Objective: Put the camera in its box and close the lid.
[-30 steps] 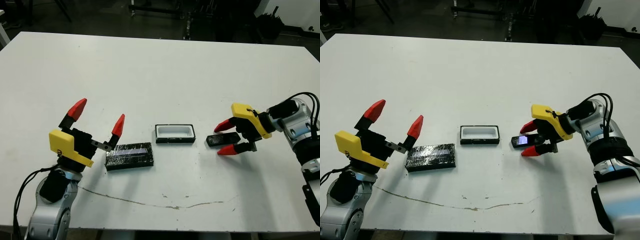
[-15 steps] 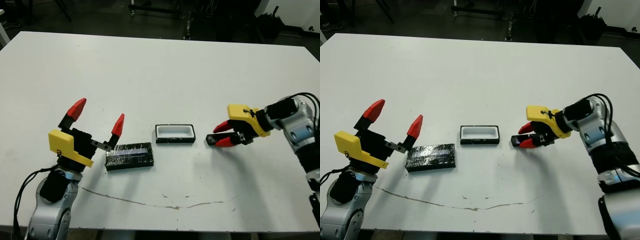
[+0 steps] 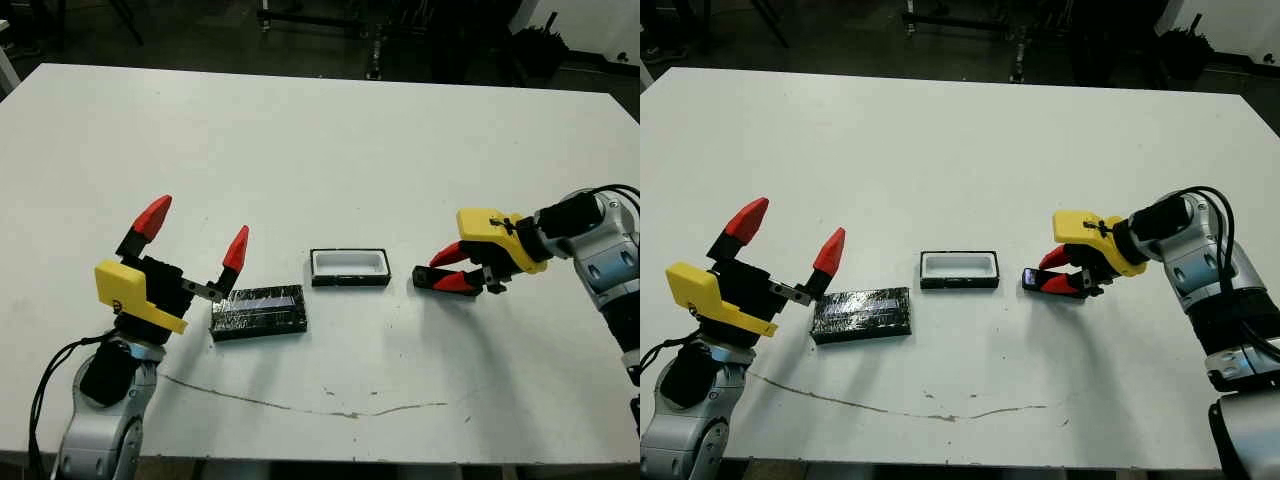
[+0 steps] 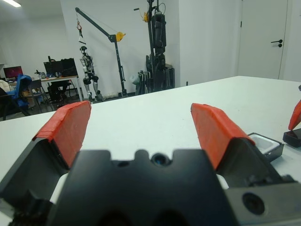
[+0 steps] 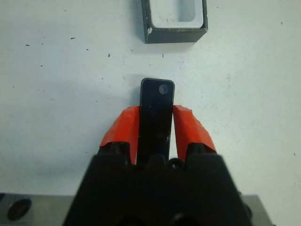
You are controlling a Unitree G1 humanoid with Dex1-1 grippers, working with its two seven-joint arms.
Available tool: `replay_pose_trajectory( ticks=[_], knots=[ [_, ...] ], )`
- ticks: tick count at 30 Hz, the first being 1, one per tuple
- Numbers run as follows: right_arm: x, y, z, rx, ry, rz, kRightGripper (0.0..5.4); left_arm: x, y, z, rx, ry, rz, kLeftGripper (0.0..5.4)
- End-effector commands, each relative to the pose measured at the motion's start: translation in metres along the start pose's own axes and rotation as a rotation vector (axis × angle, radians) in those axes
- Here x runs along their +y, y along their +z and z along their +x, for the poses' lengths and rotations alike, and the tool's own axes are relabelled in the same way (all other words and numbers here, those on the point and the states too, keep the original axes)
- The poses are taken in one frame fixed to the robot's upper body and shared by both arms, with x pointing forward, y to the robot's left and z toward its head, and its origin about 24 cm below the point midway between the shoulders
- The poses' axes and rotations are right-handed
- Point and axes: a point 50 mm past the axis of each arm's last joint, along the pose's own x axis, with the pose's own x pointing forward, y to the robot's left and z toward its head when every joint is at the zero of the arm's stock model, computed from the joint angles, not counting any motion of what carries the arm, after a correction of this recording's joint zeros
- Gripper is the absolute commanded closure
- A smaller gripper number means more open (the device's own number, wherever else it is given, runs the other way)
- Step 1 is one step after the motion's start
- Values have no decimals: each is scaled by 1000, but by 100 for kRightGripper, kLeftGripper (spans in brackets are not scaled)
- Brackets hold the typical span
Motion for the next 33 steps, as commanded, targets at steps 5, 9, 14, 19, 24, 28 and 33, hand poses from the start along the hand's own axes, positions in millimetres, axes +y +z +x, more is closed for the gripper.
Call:
replay_pose_trajectory(
  ticks=[5,9,14,19,24,28,33],
  knots=[
    [-1,-3,-4,21,-45,11,370,1,-1,-3,13,9,9,0],
    [-4,-3,-6,-61,-78,46,370,0,-2,-3,16,9,9,0],
    [-10,-4,-9,-174,-145,98,370,0,-2,-3,18,5,-1,0],
    [-16,4,-18,-244,-159,188,370,-1,-2,-3,19,9,7,0],
    [-19,14,-26,-284,-163,212,370,-1,-2,-3,20,6,-6,0],
    [-19,19,-31,-286,-191,189,370,-2,-3,-2,23,4,-2,0],
    [-23,25,-32,-392,-183,151,426,-3,-2,-2,25,1,-4,0]
  ],
)
